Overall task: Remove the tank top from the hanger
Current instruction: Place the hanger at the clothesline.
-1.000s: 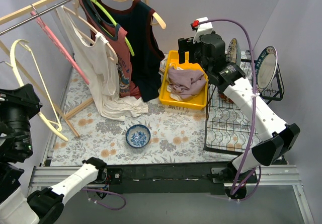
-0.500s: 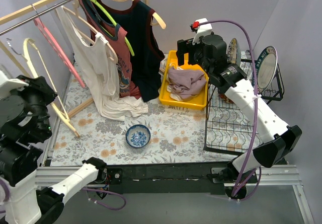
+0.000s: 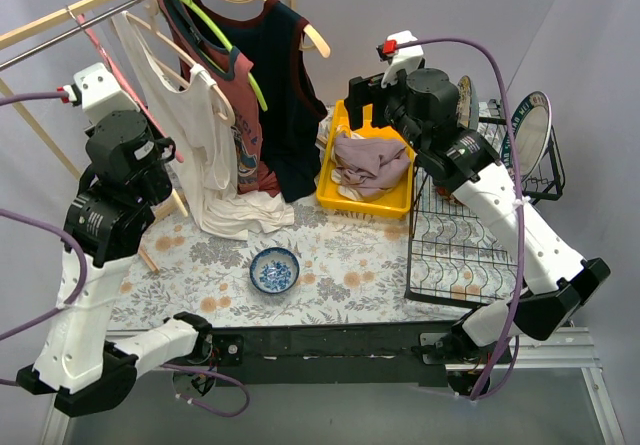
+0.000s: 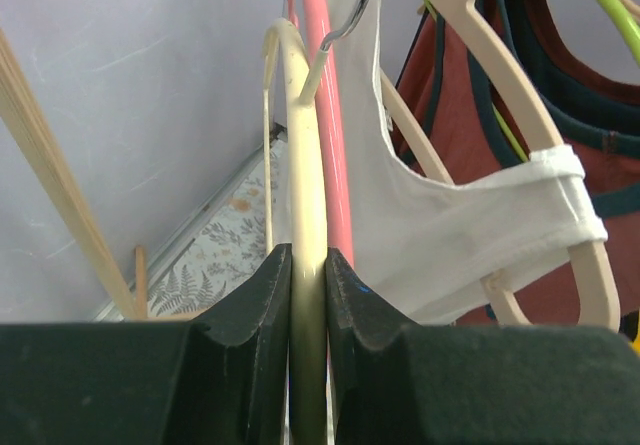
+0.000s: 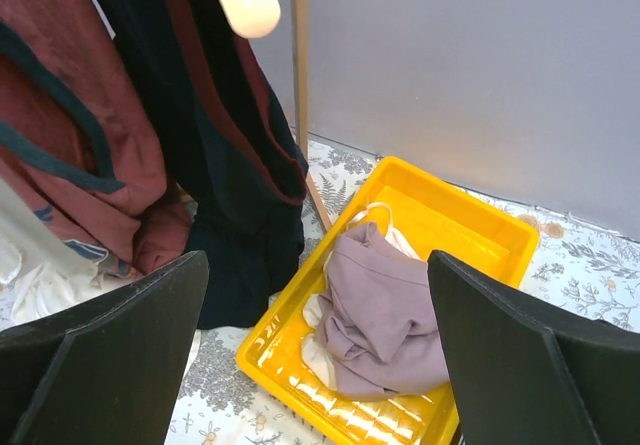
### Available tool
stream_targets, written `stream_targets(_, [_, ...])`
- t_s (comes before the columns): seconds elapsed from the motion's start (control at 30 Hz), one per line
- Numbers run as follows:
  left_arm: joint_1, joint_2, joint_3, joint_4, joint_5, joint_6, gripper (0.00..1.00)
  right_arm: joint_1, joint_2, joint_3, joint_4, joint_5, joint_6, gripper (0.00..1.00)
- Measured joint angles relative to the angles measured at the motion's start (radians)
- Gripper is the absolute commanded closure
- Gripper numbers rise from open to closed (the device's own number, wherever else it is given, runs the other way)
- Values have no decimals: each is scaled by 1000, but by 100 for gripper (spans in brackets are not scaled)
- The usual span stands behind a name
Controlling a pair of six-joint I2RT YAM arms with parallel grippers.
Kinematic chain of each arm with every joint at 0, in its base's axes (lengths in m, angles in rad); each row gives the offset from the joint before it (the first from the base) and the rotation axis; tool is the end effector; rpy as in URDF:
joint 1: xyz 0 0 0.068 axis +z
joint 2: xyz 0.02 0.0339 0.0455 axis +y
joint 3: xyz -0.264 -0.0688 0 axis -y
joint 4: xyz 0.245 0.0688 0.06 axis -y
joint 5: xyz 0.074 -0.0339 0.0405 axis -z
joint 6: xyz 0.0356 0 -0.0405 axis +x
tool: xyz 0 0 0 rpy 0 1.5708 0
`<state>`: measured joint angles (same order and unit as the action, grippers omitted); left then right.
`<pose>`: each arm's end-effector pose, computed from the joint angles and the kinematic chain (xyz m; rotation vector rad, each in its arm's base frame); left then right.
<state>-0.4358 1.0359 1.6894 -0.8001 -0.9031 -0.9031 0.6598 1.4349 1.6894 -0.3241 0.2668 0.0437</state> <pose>0.1373 -0.0331 0.5232 -0.9822 1.3468 -0.2389 0.2541 0.1852 0.4873 -0.3007 1.6199 0.3194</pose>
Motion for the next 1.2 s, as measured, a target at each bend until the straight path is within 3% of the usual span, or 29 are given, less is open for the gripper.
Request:
stream_targets(0.43, [0, 76, 101, 298, -143, 232, 100, 34, -61, 16, -34, 43, -26, 1])
stream_targets(0.67, [0, 87, 60, 400, -206, 336, 100, 43, -83, 16, -36, 44, -26, 2])
stream_targets(1.07, [4, 88, 27, 396, -195, 242, 100, 50, -162, 16, -35, 45, -26, 1])
stream_targets(1.2, [76, 127, 56, 362, -135, 203, 100, 53, -172, 16, -35, 45, -41, 2])
